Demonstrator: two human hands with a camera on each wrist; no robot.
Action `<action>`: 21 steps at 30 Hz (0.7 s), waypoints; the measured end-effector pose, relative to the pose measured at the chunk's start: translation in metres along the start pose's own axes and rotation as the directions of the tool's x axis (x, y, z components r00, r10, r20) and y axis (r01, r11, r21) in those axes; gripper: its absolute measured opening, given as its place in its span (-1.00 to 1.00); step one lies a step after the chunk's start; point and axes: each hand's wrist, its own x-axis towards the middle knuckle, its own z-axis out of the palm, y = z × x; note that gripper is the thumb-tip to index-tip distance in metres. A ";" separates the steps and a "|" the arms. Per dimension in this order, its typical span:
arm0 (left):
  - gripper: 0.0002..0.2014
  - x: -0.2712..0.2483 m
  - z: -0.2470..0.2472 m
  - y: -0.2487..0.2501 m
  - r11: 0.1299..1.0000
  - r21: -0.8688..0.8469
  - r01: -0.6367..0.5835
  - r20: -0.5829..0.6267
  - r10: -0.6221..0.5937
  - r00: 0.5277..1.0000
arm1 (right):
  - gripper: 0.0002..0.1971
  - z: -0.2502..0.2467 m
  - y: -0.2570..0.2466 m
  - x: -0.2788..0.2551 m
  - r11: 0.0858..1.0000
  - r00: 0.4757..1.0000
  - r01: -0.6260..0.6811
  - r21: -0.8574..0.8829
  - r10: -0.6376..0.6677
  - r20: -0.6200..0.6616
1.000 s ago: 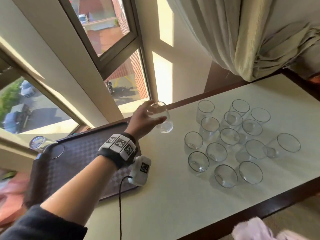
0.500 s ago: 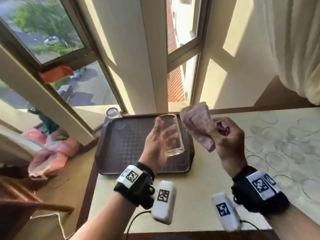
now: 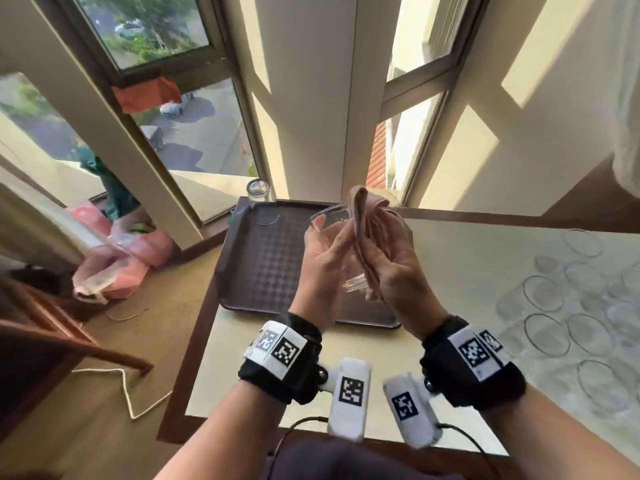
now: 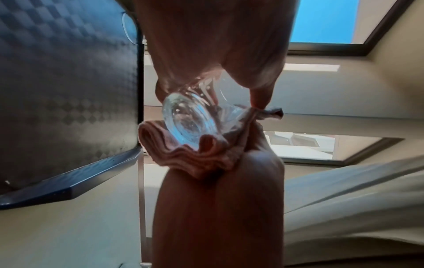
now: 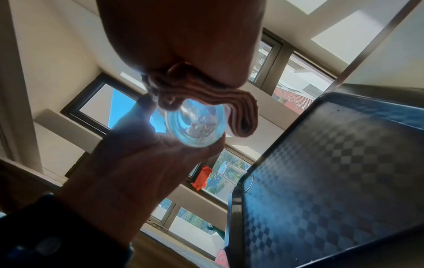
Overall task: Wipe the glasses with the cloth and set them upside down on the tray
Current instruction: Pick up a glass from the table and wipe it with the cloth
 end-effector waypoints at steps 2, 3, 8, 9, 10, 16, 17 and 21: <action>-0.14 -0.001 0.003 0.001 1.000 -0.005 -0.004 -0.002 0.004 1.000 | -0.54 0.005 0.000 0.002 0.999 1.000 -0.012 0.051 0.012 0.012; -0.18 -0.001 0.004 0.002 1.000 0.002 -0.005 -0.010 0.005 1.000 | -0.53 0.006 0.002 0.003 0.998 1.000 -0.015 0.065 0.013 0.024; -0.45 -0.007 0.007 0.004 0.990 0.118 -0.074 0.076 0.065 0.995 | -0.56 0.007 -0.002 0.000 0.992 0.995 -0.098 0.074 0.097 0.025; -0.47 -0.008 0.008 0.005 0.988 0.119 -0.103 0.100 0.091 0.991 | -0.59 0.005 -0.002 0.000 0.987 0.993 -0.116 0.113 0.113 0.029; -0.49 -0.008 0.009 0.006 0.985 0.107 -0.134 0.134 0.119 0.984 | -0.60 0.002 -0.007 -0.002 0.977 0.989 -0.144 0.160 0.139 0.041; -0.21 -0.007 0.008 0.005 0.971 0.206 -0.122 0.220 0.075 0.973 | -0.47 -0.003 0.014 0.009 0.875 0.921 -0.389 0.287 0.364 0.138; -0.28 -0.006 0.007 0.004 0.970 0.222 -0.100 0.244 0.044 0.969 | -0.45 -0.015 0.030 0.012 0.913 0.946 -0.321 0.252 0.298 0.125; -0.44 0.005 0.005 0.002 0.987 0.157 -0.037 0.233 -0.001 0.972 | -0.57 -0.022 0.015 0.008 0.976 0.976 -0.215 0.032 0.215 -0.026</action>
